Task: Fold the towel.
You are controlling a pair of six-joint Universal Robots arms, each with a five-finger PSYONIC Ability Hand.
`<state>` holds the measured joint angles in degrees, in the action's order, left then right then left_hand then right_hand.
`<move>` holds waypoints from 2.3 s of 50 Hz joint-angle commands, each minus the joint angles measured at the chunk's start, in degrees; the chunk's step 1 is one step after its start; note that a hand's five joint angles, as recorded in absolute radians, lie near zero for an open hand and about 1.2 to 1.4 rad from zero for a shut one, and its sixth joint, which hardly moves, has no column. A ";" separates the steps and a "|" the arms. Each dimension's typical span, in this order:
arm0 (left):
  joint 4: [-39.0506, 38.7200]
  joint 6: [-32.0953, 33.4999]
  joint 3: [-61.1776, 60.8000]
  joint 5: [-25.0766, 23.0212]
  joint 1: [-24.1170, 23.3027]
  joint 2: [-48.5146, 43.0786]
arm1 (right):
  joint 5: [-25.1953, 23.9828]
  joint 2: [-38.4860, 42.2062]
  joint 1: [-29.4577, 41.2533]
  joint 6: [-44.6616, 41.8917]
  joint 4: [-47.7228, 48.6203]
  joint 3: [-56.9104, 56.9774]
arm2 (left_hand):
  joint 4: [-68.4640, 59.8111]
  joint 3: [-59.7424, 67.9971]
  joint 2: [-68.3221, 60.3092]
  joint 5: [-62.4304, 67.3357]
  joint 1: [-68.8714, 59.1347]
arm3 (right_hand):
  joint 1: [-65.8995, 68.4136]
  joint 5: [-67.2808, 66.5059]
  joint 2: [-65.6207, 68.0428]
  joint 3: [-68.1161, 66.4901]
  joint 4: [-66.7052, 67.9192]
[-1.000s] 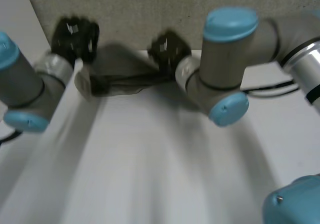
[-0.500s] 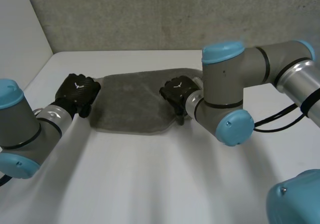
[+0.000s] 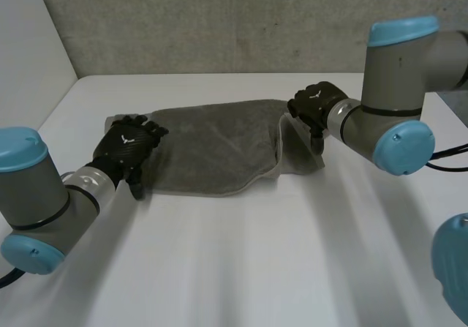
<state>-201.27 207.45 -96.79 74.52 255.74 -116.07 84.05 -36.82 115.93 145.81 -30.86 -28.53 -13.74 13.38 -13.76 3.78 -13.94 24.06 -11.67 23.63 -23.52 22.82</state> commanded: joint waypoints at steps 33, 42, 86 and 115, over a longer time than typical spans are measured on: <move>5.18 0.15 11.53 -0.52 4.33 -11.89 | -11.19 14.94 1.93 -14.06 19.17 7.08 | 0.67 -0.31 0.69 -0.71 0.88 | 55.94 -58.33 56.37 -56.48 57.18; 5.89 -0.12 14.79 -1.22 4.07 -13.74 | -0.64 11.07 -2.20 2.91 19.08 8.14 | -4.38 4.74 -4.36 4.34 -4.18 | 55.94 -58.33 56.37 -56.48 57.18; 12.74 -7.50 31.83 4.29 -2.61 -21.05 | 5.43 7.47 -10.47 28.21 5.38 5.50 | -66.26 66.62 -66.24 66.22 -66.06 | 55.94 -58.33 56.37 -56.48 57.18; 25.93 -4.71 27.09 1.94 5.29 5.61 | -1.96 -26.73 -9.94 2.66 -3.68 -18.31 | -66.26 66.62 -66.24 66.22 -66.06 | 55.94 -58.33 56.37 -56.48 57.18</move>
<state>-177.21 200.22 -68.21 76.34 258.46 -108.31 81.29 -62.96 105.59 155.95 -34.44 -42.85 -77.57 78.78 -77.45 68.14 -77.35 75.87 -66.91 76.28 -76.98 76.83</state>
